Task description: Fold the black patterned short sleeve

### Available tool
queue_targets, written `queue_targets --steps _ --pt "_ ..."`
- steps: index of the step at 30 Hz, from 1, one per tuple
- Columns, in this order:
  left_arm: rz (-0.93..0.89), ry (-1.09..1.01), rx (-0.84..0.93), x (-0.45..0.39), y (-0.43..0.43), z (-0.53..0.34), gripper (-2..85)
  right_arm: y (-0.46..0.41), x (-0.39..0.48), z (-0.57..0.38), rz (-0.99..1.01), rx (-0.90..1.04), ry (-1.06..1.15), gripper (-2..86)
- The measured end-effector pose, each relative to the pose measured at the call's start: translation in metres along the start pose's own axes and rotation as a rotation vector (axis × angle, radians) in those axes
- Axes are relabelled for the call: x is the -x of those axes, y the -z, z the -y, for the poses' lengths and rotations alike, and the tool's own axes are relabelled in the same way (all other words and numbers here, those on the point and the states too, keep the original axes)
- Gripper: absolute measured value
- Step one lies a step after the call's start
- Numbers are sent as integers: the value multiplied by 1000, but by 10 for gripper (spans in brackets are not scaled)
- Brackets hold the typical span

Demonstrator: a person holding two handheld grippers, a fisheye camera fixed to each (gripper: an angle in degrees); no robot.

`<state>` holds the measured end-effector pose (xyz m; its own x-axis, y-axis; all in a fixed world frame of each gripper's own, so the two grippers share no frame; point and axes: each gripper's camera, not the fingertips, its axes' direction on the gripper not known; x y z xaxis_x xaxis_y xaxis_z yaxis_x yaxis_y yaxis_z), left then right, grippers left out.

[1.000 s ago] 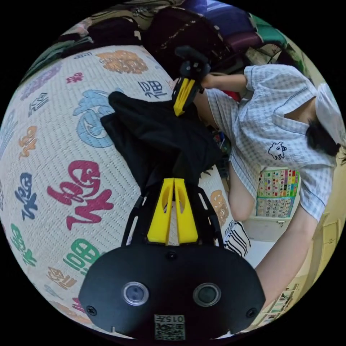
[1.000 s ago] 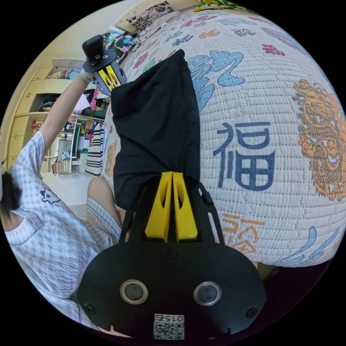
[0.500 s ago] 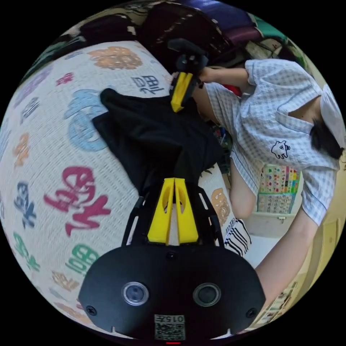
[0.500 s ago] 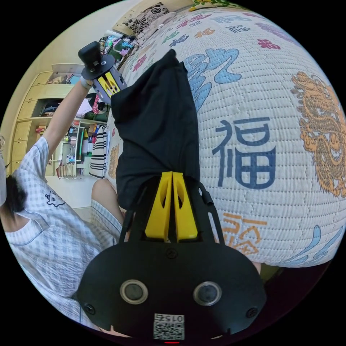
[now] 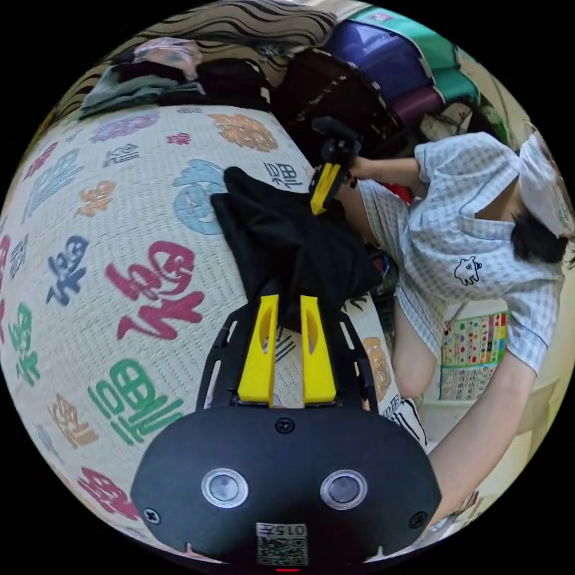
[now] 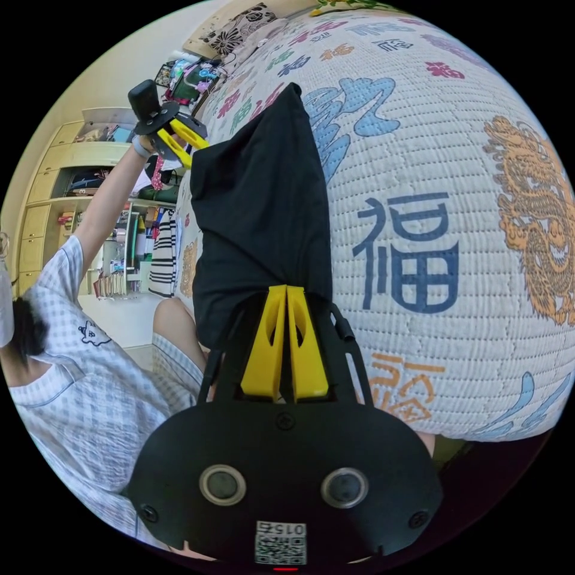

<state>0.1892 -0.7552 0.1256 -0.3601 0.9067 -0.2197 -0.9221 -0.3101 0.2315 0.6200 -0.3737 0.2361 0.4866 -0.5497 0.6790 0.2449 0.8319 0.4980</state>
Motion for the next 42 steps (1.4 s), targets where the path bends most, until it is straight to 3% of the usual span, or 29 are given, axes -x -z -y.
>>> queue_targets --steps 7,11,19,26,32,37,42 --pt "-76 -155 143 -24 -28 22 62 1 3 7 19 -1 -20 -10" --pt "-130 -123 199 -29 -26 15 22 1 5 11 39 -1 -24 -10" --pt "7 105 19 -31 33 -59 0 2 14 18 44 -4 -22 -10" --pt "-11 227 -19 -44 22 -102 4 3 25 25 63 11 -13 -3" --pt "47 283 -197 -93 31 -143 77 45 58 48 5 -93 109 41" --pt "278 376 -423 -151 33 -156 87 49 92 115 -132 -95 283 47" --pt "388 633 -295 -146 -4 -172 28 18 94 172 -255 -31 275 12"
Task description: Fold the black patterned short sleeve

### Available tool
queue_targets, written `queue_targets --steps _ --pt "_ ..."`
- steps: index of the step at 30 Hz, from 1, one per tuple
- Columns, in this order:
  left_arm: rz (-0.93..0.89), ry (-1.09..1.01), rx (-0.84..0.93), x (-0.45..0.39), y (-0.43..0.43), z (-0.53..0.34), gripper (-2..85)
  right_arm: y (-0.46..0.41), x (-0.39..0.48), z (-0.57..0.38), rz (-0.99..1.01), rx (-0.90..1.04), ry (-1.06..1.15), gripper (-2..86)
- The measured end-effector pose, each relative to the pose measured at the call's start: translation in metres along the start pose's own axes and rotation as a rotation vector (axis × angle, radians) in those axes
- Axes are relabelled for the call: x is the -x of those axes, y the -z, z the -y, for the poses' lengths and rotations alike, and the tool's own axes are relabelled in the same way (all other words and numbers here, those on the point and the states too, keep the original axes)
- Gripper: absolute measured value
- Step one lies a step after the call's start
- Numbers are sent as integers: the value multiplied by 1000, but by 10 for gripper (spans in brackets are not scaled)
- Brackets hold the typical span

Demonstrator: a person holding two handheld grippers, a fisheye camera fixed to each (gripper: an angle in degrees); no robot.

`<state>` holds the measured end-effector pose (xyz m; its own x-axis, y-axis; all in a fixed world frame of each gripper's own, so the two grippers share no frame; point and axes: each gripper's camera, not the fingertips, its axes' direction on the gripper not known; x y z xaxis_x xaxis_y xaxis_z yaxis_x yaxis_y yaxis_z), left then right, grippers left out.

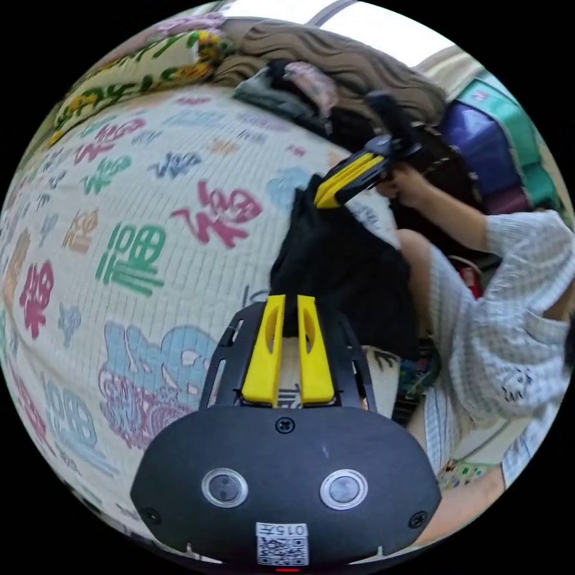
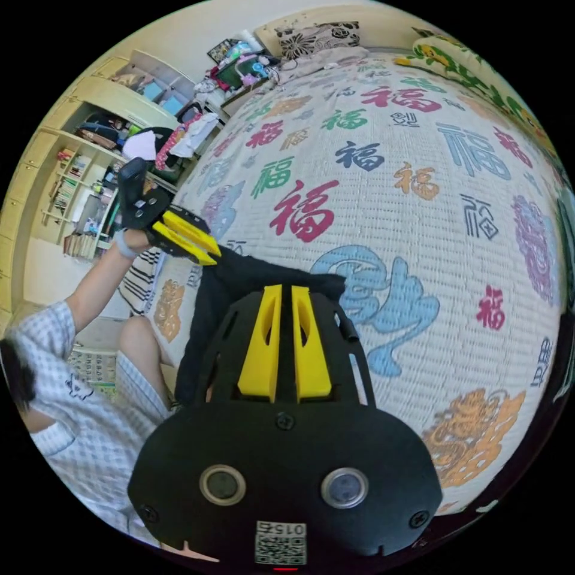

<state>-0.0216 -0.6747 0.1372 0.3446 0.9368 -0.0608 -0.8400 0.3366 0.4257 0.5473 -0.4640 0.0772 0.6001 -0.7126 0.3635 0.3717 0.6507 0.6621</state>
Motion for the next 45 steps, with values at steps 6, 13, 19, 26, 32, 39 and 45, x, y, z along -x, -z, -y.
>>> queue_targets --steps 6,13,19,26,32,39,45 --pt "120 133 -66 -1 28 -49 28 18 -26 2 149 -82 -97 34" --pt "-178 412 -285 14 25 -99 108 18 -68 -10 302 -57 -237 128" --pt "-367 527 -433 41 31 -130 5 18 -65 13 388 64 -162 59" --pt "-266 462 -333 33 54 -138 11 3 -58 43 332 180 -135 10" --pt "-327 553 -330 13 40 -160 109 6 -57 45 318 152 -148 1" --pt "-286 552 -392 25 57 -163 31 28 -66 56 253 12 -234 4" --pt "-154 572 -302 -13 63 -187 107 26 -55 39 158 30 -261 45"
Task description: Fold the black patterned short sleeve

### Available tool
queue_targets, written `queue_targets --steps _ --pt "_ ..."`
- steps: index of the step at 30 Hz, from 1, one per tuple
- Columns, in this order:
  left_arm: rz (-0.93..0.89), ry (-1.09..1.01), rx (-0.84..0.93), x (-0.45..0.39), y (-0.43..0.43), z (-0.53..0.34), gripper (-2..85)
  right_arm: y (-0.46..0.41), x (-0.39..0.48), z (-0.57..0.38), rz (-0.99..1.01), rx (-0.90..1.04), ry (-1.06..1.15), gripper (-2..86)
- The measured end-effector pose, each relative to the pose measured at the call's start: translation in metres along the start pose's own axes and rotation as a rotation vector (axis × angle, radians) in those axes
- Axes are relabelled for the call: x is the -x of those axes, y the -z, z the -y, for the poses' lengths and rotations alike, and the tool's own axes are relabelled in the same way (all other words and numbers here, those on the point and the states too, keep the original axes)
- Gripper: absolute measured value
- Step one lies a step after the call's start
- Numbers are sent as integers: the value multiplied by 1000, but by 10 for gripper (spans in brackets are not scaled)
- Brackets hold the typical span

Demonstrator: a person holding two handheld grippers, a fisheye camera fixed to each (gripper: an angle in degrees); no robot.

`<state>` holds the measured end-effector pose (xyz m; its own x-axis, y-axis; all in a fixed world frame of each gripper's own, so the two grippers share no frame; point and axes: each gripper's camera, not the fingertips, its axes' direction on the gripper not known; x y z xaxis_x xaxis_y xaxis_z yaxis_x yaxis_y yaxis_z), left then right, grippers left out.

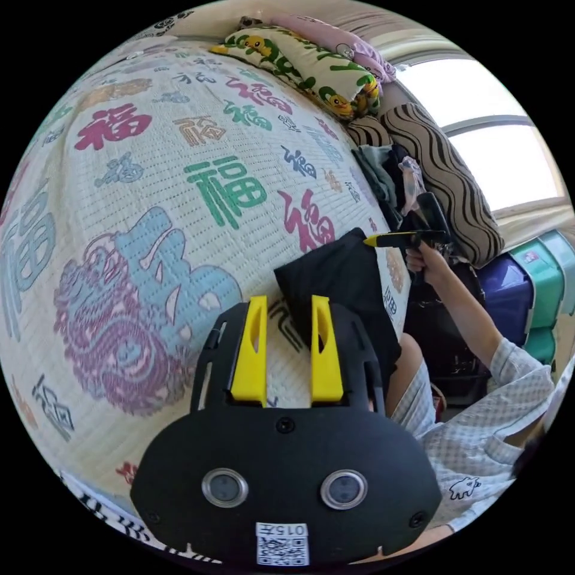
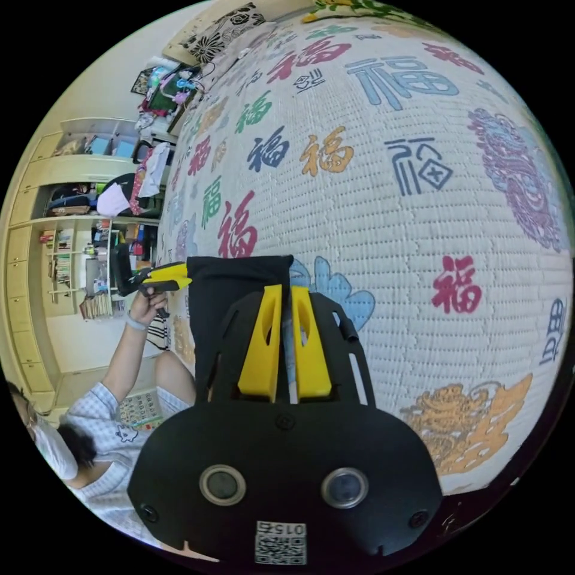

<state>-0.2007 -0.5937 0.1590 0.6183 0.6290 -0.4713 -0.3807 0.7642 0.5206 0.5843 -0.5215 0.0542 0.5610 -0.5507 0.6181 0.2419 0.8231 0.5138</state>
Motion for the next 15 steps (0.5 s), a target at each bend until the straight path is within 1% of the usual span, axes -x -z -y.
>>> queue_targets --steps 3,5,7,9,11,13,14,15 --pt "-26 13 -26 -26 9 -65 118 1 13 -52 -1 30 73 76" --pt "-48 20 -22 -46 4 -104 124 -6 16 -89 -3 61 69 87" --pt "-126 85 -53 -68 -9 -147 135 -23 16 -131 43 116 35 94" --pt "-192 138 -79 -80 -23 -169 138 -38 15 -152 81 154 7 93" --pt "-198 170 -47 -91 -40 -181 133 -50 16 -164 99 170 -10 75" --pt "-131 212 -104 -98 -42 -195 83 -56 18 -174 83 132 -22 20" --pt "-136 211 -116 -99 -40 -198 61 -55 18 -176 91 121 -28 16" --pt "-167 241 -141 -99 -34 -204 18 -52 20 -181 106 99 -28 10"
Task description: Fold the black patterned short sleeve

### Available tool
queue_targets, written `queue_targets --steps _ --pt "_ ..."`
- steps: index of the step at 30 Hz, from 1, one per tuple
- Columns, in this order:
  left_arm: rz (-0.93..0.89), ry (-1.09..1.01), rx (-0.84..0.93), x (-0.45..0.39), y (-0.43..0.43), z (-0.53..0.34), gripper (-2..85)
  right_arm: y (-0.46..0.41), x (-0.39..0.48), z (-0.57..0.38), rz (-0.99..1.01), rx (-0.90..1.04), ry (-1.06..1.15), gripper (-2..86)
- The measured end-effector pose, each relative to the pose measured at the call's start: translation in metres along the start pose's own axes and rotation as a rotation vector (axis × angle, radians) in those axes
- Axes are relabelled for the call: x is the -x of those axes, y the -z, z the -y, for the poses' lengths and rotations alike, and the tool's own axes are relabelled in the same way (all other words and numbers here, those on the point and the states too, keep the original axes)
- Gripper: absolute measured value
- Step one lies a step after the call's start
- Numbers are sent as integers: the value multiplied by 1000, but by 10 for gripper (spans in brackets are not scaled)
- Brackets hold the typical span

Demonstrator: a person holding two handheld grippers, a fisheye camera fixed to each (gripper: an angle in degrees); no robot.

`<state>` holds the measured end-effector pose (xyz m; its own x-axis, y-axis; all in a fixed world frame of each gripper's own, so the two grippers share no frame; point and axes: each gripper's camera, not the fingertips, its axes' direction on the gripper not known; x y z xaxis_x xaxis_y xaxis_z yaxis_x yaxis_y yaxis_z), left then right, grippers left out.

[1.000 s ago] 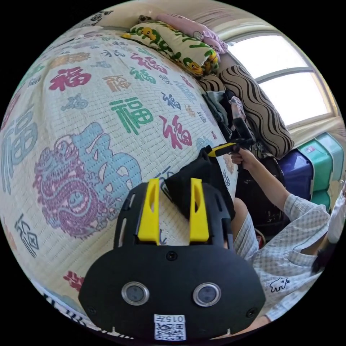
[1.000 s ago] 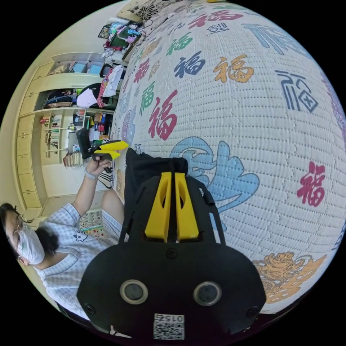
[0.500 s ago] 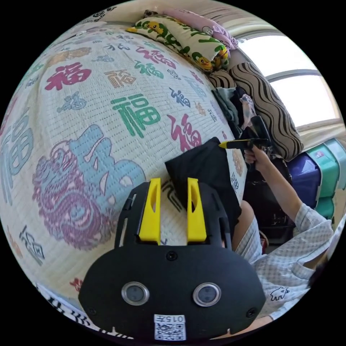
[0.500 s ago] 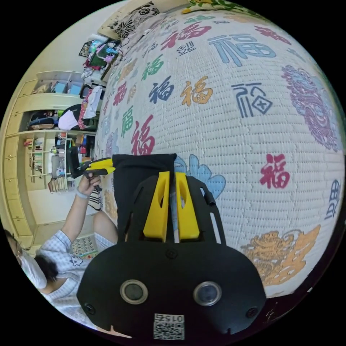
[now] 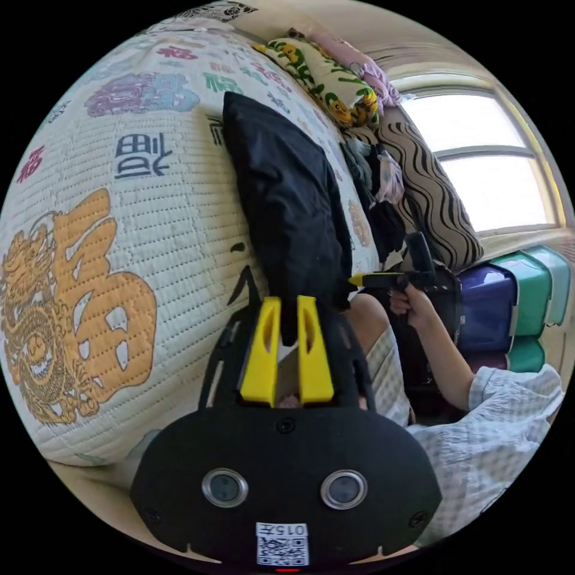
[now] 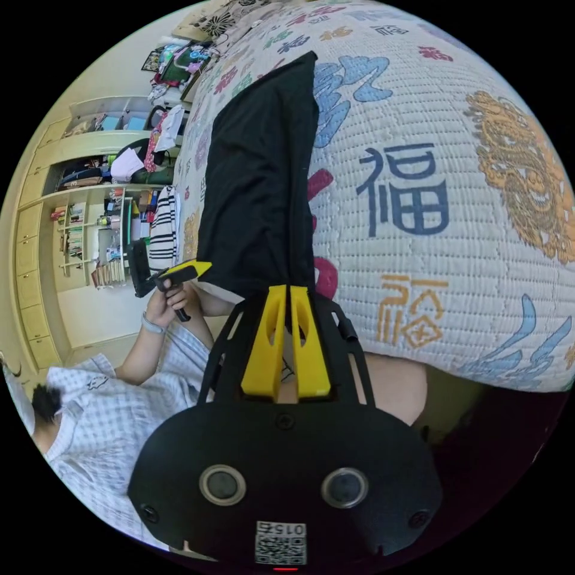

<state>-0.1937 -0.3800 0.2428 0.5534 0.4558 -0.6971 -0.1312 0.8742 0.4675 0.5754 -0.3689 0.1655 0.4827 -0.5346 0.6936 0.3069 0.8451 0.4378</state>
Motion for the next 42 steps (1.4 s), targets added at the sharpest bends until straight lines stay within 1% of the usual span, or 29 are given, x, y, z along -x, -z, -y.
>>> queue_targets --steps 2,4,5,8,10,14,17,21,22,24,25,27,31,35,37,42 --pt "-18 -10 -27 -5 13 -10 7 5 4 -10 10 -38 11 4" --pt "63 -37 -4 -14 22 -24 5 5 5 -22 34 -43 23 -2" --pt "72 -40 5 -15 22 -27 5 3 5 -25 33 -36 24 -3" --pt "127 -12 51 -15 15 -43 19 -13 1 -30 -25 10 8 0" --pt "164 40 82 -14 12 -56 51 -21 -3 -37 -81 35 -28 8" --pt "148 75 -19 -33 38 -81 88 -9 -1 -60 -77 -41 -7 44" --pt "163 -7 -119 -68 67 -90 103 9 -4 -74 -28 -139 16 50" --pt "140 -222 -199 -130 109 -70 110 29 2 -68 4 -234 58 52" --pt "174 -283 -222 -146 119 -62 111 33 4 -61 8 -251 69 54" --pt "237 -342 -260 -161 129 -48 113 37 5 -45 20 -268 78 59" --pt "277 -340 -268 -161 131 -35 115 40 3 -34 33 -279 79 62" --pt "301 -309 -240 -152 128 -13 127 44 -2 -15 55 -299 70 66" --pt "278 -211 -134 -106 99 31 146 46 -21 32 150 -332 60 84" --pt "244 -153 -77 -67 75 47 161 33 -37 71 120 -255 65 110" --pt "169 -115 -76 -47 67 49 169 20 -48 89 161 -187 70 115" --pt "-32 -83 -65 -21 52 49 169 2 -64 102 338 -142 121 93"
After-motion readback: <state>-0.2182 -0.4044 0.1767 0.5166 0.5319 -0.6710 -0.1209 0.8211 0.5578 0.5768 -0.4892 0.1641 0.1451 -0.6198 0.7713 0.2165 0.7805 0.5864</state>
